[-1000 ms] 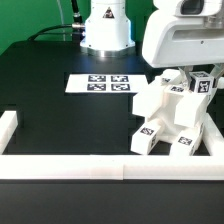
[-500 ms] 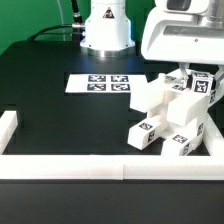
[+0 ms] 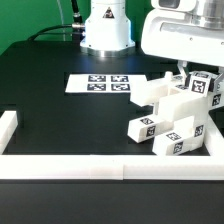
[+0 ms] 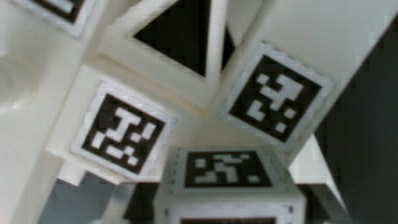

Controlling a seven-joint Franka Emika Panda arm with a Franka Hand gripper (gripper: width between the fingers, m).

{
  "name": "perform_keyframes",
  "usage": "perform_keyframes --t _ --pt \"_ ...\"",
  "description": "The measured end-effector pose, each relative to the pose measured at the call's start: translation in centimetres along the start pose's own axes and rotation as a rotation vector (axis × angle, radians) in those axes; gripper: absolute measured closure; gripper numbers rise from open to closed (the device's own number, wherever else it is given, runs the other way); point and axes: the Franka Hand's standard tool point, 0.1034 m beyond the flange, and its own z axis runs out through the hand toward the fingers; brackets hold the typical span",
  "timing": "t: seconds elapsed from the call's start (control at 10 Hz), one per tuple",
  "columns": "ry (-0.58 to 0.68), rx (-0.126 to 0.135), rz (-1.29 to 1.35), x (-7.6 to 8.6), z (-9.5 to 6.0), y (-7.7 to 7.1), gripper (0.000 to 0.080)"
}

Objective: Assemble chair

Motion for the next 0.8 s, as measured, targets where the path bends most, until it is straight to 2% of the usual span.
perform_keyframes --t 0.4,0.8 --pt "-0.019 0.023 0.370 -0.23 0.00 -0.37 0.0528" --pt "-0.023 0.022 0.621 -0.36 -0.01 -0.60 0.0528"
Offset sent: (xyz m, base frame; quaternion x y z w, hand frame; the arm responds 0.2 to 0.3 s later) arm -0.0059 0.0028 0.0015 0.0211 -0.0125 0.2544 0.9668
